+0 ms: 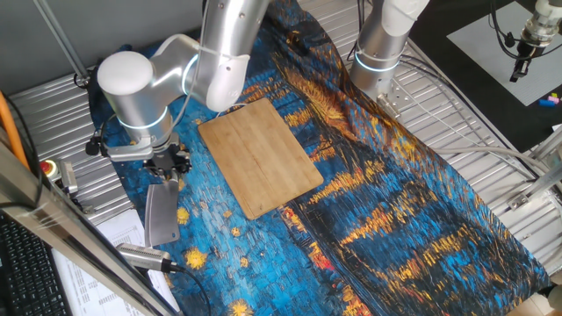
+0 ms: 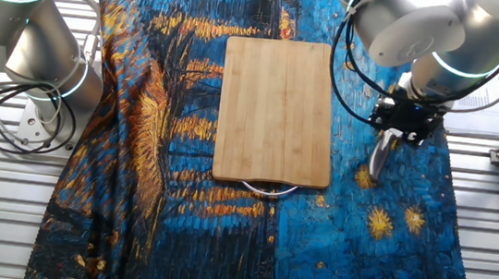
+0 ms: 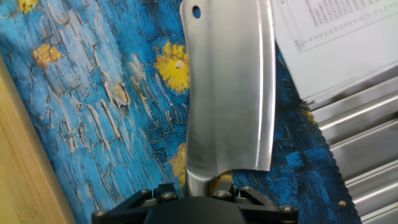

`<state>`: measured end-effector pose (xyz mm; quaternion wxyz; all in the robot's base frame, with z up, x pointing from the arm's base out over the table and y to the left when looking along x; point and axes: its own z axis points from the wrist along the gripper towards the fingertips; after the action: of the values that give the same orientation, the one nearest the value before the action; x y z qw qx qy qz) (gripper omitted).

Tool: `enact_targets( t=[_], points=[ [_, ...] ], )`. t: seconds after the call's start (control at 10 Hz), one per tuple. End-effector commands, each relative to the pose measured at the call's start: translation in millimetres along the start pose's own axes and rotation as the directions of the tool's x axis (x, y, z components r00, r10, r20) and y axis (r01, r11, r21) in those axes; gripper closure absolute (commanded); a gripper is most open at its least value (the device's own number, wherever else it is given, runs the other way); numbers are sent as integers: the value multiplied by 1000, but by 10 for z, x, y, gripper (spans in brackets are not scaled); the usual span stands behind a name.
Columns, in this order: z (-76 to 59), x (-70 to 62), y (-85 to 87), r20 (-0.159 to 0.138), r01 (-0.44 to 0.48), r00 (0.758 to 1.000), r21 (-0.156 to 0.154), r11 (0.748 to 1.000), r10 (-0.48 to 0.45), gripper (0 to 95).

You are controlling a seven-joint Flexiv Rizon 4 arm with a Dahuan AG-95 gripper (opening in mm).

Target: Put the knife on the cutting board

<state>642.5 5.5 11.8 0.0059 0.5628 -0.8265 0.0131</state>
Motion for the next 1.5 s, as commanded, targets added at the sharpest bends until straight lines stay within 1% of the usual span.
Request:
enact_targets(
  t=[0.1,0.4,0.6,0.7,1.0,1.1,1.5],
  points=[
    [10,4,3,-4,-2,1000,0,1000,2,570],
    [91,-2,19,0,-1,1000,1,1000,1,570],
    [68,1,14,-3,2,1000,-2,1000,-2,570],
    [66,2,13,-4,-6,1000,-1,1000,6,760],
    [80,0,17,-3,-12,1000,-3,1000,12,760],
    [74,0,15,-1,-17,1000,-3,1000,17,950],
    [54,0,12,1,-34,999,-3,999,34,950]
  ],
)
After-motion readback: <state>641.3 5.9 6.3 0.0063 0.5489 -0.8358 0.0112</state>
